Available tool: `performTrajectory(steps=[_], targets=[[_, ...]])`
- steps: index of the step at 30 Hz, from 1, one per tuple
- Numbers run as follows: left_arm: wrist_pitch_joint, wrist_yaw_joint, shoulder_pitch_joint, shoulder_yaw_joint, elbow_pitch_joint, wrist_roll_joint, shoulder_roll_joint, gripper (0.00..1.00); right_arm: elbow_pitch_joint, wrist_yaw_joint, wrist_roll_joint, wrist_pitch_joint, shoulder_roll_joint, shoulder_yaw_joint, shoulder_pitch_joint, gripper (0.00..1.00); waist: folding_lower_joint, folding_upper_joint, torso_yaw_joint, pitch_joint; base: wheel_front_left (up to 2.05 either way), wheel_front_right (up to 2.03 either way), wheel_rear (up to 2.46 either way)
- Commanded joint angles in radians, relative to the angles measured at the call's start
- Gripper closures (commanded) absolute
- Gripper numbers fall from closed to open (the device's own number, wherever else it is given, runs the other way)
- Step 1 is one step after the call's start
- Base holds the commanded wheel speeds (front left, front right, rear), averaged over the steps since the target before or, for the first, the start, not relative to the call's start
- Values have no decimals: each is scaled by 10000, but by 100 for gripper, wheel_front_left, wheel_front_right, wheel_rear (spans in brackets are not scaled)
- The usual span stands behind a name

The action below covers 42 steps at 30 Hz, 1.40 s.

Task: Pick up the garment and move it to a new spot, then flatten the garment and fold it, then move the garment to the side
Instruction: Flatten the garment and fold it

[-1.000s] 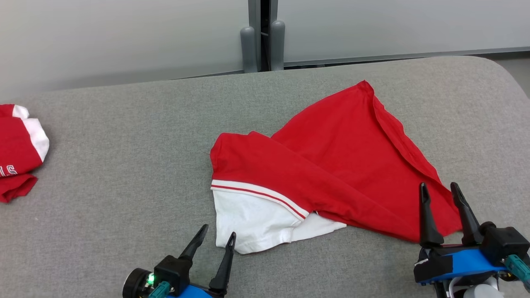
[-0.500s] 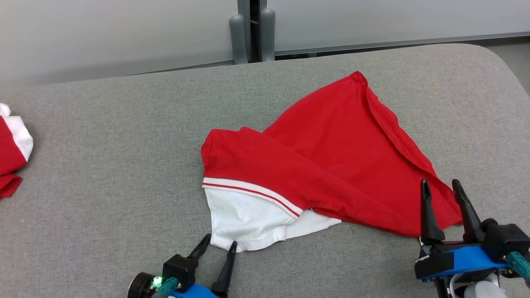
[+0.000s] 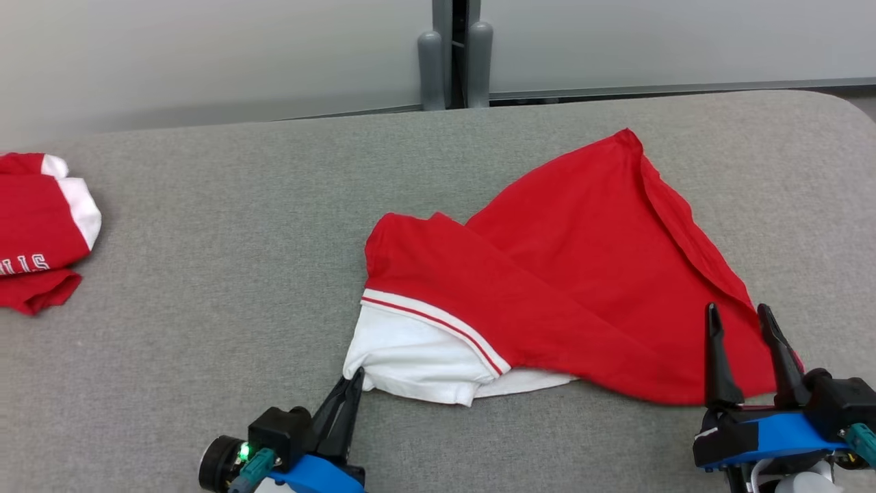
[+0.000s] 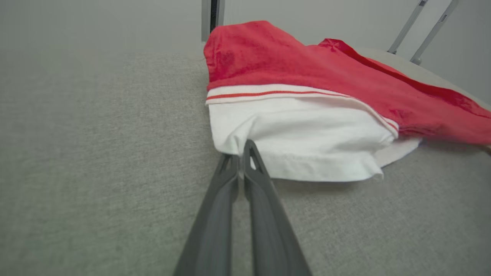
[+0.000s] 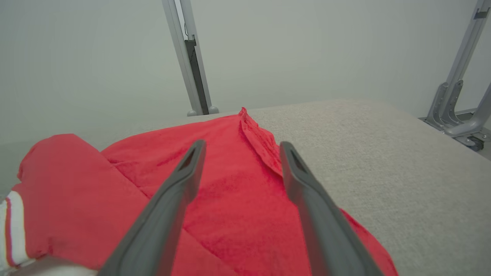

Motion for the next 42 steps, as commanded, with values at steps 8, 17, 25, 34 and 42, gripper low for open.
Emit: performTrajectory(steps=[8,17,25,34,42], targets=[[2,294,995,906,-1167,166,470,100,91,-3,-3,-7,40,-9,182,0,0,0,726,-199,0,0,0],[2,543,2008,1488,-1381,-103,669,100,171,-3,-7,-7,65,-34,237,0,0,0,915,-209,0,0,0],[0,508,1897,1539,-1372,-58,510,0,243,-3,26,-7,-48,62,132,0,0,0,797,-295,0,0,0],[0,496,1679,2021,-2867,630,407,0,122,-3,-60,-7,-119,127,181,0,0,0,401,-628,0,0,0],[0,312,1188,2431,-3290,920,205,0,-319,-3,-131,-7,-86,310,158,0,0,0,-60,-969,0,0,0]])
